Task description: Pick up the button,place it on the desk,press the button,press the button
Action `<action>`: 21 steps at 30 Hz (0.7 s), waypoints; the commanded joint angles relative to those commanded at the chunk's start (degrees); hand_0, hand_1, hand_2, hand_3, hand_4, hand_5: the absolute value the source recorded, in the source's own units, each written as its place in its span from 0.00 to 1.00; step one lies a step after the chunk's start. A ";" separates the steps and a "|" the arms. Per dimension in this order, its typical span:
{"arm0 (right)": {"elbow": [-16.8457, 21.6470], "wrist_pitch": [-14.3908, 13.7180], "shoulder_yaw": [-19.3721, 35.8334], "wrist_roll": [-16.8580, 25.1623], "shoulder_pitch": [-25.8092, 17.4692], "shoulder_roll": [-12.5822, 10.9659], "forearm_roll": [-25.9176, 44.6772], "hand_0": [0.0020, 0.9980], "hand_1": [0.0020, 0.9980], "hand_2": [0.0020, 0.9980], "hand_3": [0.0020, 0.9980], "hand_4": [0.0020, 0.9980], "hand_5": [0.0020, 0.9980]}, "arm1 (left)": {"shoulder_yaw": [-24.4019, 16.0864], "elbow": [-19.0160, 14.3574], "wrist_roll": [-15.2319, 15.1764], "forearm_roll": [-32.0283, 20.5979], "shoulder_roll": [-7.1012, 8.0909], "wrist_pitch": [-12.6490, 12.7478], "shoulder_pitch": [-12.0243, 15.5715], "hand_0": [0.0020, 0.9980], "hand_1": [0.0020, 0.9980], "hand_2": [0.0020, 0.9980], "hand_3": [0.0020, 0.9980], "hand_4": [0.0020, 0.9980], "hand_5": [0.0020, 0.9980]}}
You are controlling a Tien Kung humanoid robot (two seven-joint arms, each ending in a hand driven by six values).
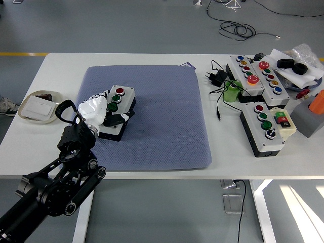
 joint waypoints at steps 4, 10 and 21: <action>0.00 -0.08 0.09 0.06 0.00 -0.06 -0.18 0.79 0.80 0.82 0.75 0.41 0.48 | 0.24 1.89 0.00 0.88 -0.53 -1.04 -0.73 0.84 1.00 1.00 1.00 1.00 0.76; 0.00 -0.29 0.26 0.29 0.06 -0.13 -0.21 0.79 0.80 0.82 0.75 0.41 0.48 | -0.39 4.51 0.00 0.88 -1.27 -0.86 -1.10 0.81 1.00 1.00 1.00 1.00 0.72; 0.00 -0.59 0.32 0.39 0.00 -0.21 -0.43 0.79 0.80 0.82 0.75 0.41 0.48 | -2.20 5.61 0.00 0.88 -1.50 0.04 -0.76 0.82 1.00 1.00 1.00 0.98 0.66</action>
